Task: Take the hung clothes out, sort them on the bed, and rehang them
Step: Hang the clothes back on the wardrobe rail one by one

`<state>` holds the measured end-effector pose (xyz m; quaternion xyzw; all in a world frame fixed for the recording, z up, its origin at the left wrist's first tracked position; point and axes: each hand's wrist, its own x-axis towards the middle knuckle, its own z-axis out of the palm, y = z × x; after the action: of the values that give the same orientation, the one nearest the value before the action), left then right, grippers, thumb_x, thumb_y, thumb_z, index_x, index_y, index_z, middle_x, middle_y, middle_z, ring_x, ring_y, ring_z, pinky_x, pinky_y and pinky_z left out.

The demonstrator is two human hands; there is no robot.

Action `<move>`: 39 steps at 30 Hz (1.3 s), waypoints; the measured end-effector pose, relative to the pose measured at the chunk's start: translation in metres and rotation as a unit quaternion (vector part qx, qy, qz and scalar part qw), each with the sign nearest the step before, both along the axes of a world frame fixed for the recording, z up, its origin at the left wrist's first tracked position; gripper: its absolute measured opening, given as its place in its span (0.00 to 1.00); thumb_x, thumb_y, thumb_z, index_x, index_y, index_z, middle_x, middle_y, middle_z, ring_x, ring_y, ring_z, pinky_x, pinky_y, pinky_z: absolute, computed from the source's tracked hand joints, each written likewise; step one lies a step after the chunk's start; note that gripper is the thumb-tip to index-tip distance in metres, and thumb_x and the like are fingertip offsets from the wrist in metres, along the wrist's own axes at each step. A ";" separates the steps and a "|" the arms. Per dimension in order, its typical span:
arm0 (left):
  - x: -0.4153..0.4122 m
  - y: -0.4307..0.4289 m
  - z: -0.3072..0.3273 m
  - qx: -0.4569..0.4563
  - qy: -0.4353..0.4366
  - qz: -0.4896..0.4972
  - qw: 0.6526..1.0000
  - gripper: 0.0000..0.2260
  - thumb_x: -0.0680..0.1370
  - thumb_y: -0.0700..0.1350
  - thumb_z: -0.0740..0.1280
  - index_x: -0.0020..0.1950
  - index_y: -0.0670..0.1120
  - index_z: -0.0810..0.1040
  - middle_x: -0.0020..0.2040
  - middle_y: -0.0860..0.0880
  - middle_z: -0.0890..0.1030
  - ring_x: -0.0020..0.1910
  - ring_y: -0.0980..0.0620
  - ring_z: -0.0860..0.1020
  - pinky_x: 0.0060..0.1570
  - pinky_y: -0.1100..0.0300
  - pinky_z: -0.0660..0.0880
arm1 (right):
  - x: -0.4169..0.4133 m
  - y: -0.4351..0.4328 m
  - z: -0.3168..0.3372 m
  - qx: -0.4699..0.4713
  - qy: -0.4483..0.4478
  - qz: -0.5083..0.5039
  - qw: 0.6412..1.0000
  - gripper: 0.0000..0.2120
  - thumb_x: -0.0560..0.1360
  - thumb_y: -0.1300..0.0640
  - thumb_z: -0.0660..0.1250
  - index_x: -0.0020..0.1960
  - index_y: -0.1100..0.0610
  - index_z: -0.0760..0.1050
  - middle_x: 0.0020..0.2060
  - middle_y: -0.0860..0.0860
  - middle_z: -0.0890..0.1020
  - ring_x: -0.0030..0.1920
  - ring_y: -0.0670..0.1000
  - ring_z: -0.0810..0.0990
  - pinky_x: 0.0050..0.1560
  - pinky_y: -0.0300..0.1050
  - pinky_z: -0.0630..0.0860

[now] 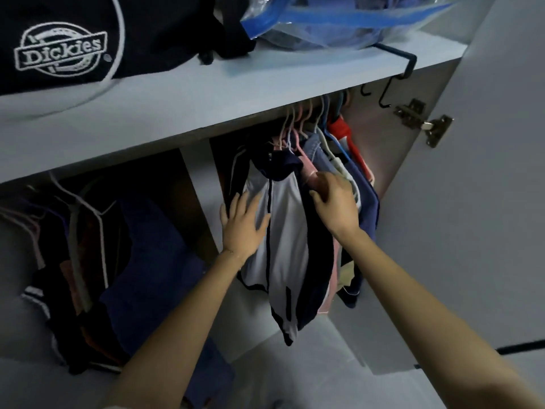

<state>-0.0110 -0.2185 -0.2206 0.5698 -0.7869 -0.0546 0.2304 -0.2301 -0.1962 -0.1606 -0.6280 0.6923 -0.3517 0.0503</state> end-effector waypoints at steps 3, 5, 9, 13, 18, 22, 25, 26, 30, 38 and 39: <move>-0.031 0.010 0.001 -0.002 0.004 -0.030 1.000 0.32 0.79 0.64 0.47 0.78 0.50 0.64 0.76 0.44 0.66 0.76 0.43 0.62 0.74 0.39 0.51 | -0.017 0.031 -0.003 0.001 0.068 -0.039 0.997 0.23 0.74 0.53 0.71 0.66 0.59 0.73 0.63 0.57 0.76 0.62 0.62 0.72 0.60 0.56 0.70; -0.050 0.020 0.002 -0.024 0.007 -0.054 0.998 0.30 0.80 0.63 0.49 0.77 0.50 0.67 0.74 0.44 0.69 0.75 0.43 0.65 0.73 0.38 0.55 | -0.034 0.053 -0.006 0.024 0.085 -0.062 0.994 0.27 0.75 0.50 0.69 0.71 0.57 0.69 0.67 0.55 0.73 0.66 0.60 0.68 0.63 0.57 0.68; -0.089 0.043 0.006 -0.083 0.024 -0.099 0.991 0.25 0.81 0.58 0.55 0.74 0.49 0.70 0.72 0.44 0.72 0.73 0.43 0.67 0.72 0.37 0.60 | -0.072 0.101 -0.011 0.074 0.089 -0.105 0.988 0.30 0.77 0.44 0.65 0.76 0.54 0.63 0.73 0.55 0.66 0.74 0.60 0.61 0.72 0.57 0.60; -0.131 0.077 0.008 -0.074 0.012 -0.129 0.989 0.27 0.81 0.59 0.53 0.77 0.49 0.67 0.74 0.44 0.70 0.76 0.42 0.63 0.73 0.37 0.55 | -0.101 0.156 -0.012 0.089 0.078 -0.125 0.985 0.32 0.77 0.44 0.64 0.77 0.52 0.60 0.76 0.55 0.62 0.77 0.59 0.56 0.75 0.56 0.54; -0.186 0.139 0.002 -0.070 0.013 -0.171 0.983 0.26 0.81 0.59 0.53 0.77 0.50 0.66 0.76 0.44 0.67 0.77 0.42 0.61 0.74 0.37 0.51 | -0.139 0.242 -0.025 0.088 0.064 -0.130 0.985 0.30 0.78 0.47 0.65 0.77 0.54 0.62 0.75 0.57 0.64 0.76 0.60 0.59 0.74 0.57 0.57; -0.228 0.200 -0.014 -0.049 -0.003 -0.218 0.975 0.26 0.81 0.59 0.53 0.77 0.51 0.65 0.77 0.46 0.65 0.78 0.44 0.60 0.75 0.40 0.48 | -0.169 0.317 -0.045 0.105 0.073 -0.140 0.982 0.29 0.78 0.47 0.65 0.76 0.54 0.64 0.73 0.57 0.68 0.74 0.61 0.63 0.72 0.60 0.63; -0.257 0.248 -0.023 -0.054 0.001 -0.261 0.964 0.25 0.82 0.58 0.53 0.77 0.51 0.67 0.76 0.47 0.68 0.77 0.45 0.62 0.75 0.40 0.53 | -0.190 0.375 -0.056 0.121 0.071 -0.170 0.975 0.29 0.79 0.47 0.64 0.77 0.53 0.63 0.74 0.55 0.66 0.75 0.60 0.60 0.73 0.57 0.60; -0.267 0.265 -0.025 -0.054 0.007 -0.275 0.960 0.25 0.82 0.58 0.54 0.76 0.51 0.67 0.76 0.48 0.68 0.77 0.46 0.62 0.75 0.40 0.55 | -0.197 0.394 -0.058 0.124 0.069 -0.184 0.973 0.29 0.79 0.47 0.64 0.77 0.53 0.62 0.75 0.55 0.65 0.76 0.59 0.59 0.73 0.56 0.58; -0.311 0.323 -0.028 -0.052 0.022 -0.331 0.942 0.24 0.82 0.57 0.54 0.77 0.51 0.66 0.76 0.50 0.67 0.77 0.47 0.61 0.75 0.39 0.54 | -0.230 0.465 -0.065 0.142 0.072 -0.247 0.956 0.30 0.80 0.45 0.62 0.78 0.51 0.59 0.77 0.54 0.60 0.77 0.59 0.55 0.74 0.55 0.53; -0.419 0.407 -0.030 -0.030 0.003 -0.456 0.889 0.24 0.83 0.55 0.58 0.79 0.52 0.62 0.79 0.49 0.62 0.79 0.48 0.57 0.77 0.44 0.48 | -0.300 0.585 -0.071 0.179 0.047 -0.380 0.906 0.31 0.81 0.44 0.60 0.79 0.49 0.53 0.79 0.53 0.55 0.78 0.58 0.51 0.75 0.55 0.49; -0.435 0.417 -0.030 -0.027 -0.004 -0.473 0.881 0.24 0.83 0.56 0.56 0.79 0.52 0.61 0.79 0.50 0.62 0.79 0.48 0.56 0.77 0.44 0.47 | -0.309 0.600 -0.072 0.182 0.043 -0.398 0.898 0.31 0.81 0.44 0.60 0.80 0.49 0.53 0.79 0.53 0.55 0.78 0.58 0.50 0.75 0.55 0.49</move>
<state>-0.4462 0.1983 -0.2508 0.1241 -0.9647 -0.1337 0.1898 -0.5393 0.4037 -0.2327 -0.2944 0.9380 -0.1826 -0.0102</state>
